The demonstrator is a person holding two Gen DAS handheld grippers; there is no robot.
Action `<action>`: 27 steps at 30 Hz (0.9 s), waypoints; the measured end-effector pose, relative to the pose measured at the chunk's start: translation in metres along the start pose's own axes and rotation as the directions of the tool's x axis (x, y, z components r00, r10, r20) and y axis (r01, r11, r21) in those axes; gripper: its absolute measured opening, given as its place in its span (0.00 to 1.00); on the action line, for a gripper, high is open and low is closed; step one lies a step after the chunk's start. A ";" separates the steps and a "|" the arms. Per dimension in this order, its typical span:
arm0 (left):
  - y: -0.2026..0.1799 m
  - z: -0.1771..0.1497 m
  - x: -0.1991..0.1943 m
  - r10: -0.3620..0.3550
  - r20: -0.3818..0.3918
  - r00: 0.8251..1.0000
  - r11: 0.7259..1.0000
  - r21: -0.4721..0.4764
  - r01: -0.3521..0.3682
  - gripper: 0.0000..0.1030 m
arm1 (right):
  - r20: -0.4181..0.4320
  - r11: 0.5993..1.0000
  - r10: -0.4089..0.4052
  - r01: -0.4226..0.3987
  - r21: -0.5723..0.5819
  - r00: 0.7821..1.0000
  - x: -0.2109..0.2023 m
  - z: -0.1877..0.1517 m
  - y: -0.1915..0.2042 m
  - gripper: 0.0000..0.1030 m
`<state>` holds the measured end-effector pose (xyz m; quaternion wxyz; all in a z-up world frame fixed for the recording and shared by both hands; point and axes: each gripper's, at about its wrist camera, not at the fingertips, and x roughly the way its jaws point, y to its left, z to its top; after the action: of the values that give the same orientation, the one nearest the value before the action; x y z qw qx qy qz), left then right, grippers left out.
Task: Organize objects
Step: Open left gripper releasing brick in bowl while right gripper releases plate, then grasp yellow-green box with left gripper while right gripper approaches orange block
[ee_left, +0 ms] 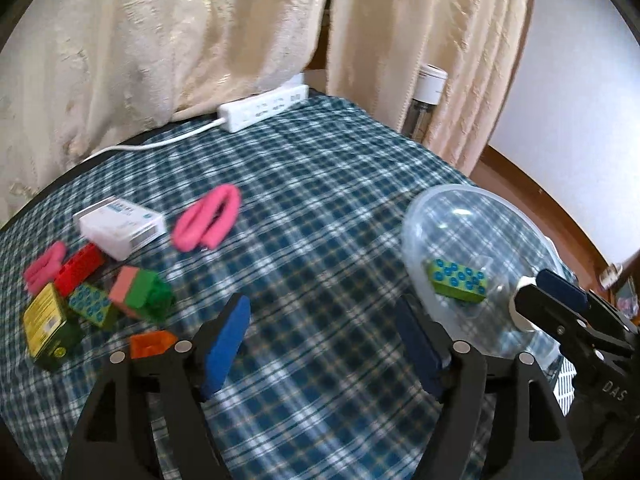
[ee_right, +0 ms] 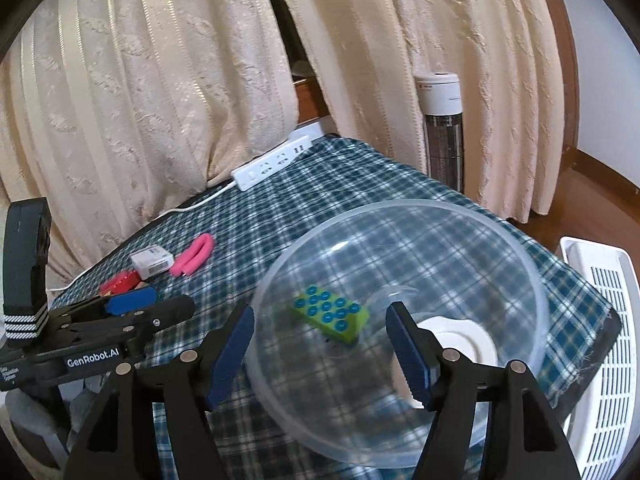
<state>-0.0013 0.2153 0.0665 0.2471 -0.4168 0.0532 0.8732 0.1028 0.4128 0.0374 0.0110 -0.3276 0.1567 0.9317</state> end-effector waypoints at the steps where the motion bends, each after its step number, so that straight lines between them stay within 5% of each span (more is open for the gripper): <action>1: 0.005 -0.001 -0.001 0.008 0.001 1.000 1.000 -0.011 -0.008 0.75 | -0.002 1.000 0.003 -0.003 -0.004 1.000 0.000 0.000 0.003 0.71; 13: 0.069 -0.013 -0.015 0.161 0.012 0.987 0.981 -0.116 -0.158 0.77 | -0.043 0.997 0.041 -0.044 -0.061 0.998 0.010 -0.006 0.040 0.72; 27: 0.146 -0.027 -0.028 0.268 -0.005 0.963 0.924 -0.283 -0.259 0.77 | -0.087 0.991 0.074 -0.083 -0.109 0.993 0.024 -0.011 0.077 0.81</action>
<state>-0.0371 0.0691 0.0540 0.0668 -0.4221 -0.0197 0.9039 0.0809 0.3343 0.0366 -0.0507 -0.3596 0.1171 0.9243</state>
